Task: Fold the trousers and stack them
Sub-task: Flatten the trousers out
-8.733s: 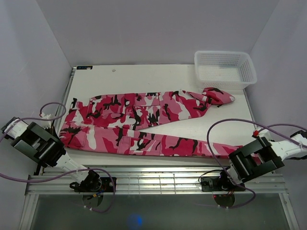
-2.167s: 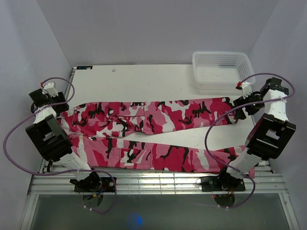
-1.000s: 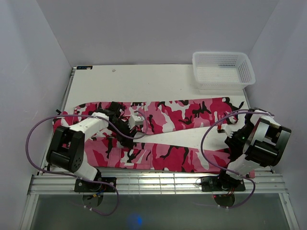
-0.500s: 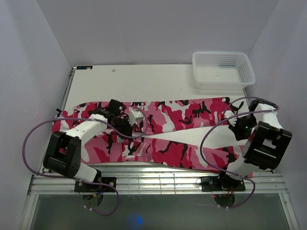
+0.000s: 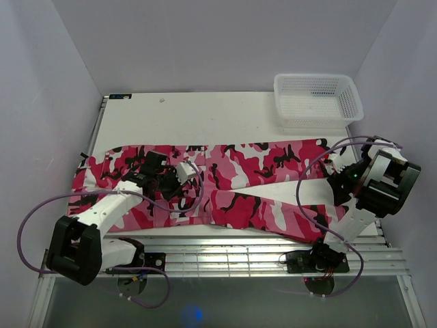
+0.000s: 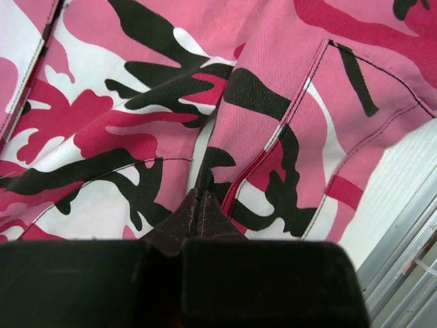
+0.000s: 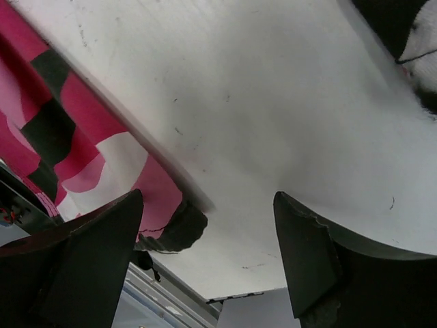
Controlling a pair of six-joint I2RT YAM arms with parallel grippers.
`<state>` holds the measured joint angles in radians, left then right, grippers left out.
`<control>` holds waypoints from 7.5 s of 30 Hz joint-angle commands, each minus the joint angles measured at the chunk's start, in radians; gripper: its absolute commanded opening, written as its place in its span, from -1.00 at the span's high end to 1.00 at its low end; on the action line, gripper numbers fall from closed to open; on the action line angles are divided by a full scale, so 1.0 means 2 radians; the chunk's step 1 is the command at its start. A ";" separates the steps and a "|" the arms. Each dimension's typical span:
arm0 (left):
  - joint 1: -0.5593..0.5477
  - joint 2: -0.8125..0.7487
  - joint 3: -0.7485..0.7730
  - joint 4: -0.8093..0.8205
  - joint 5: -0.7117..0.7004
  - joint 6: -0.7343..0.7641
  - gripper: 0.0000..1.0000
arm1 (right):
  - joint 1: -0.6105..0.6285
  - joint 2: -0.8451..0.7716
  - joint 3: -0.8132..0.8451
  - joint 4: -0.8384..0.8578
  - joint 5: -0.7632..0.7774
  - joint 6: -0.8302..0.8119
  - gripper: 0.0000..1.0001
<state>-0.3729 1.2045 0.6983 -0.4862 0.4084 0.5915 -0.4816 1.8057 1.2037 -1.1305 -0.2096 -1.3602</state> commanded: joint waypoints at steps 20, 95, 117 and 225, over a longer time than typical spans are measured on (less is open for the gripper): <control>-0.005 -0.162 -0.124 0.013 -0.068 0.079 0.75 | -0.054 -0.163 -0.041 -0.002 -0.091 -0.143 0.85; 0.005 0.354 0.274 0.061 -0.131 0.014 1.00 | -0.013 -0.191 -0.275 0.080 0.081 -0.184 0.75; 0.074 0.200 0.252 -0.124 -0.047 0.061 -0.11 | -0.013 -0.180 -0.258 0.123 0.110 -0.186 0.85; 0.239 0.053 0.111 -0.113 -0.049 -0.062 -0.69 | 0.218 0.023 -0.027 0.345 0.043 0.192 0.31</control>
<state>0.0608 1.2663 0.8997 -0.7189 0.3534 0.5045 -0.0238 1.8404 1.1885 -0.4976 -0.2424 -0.9752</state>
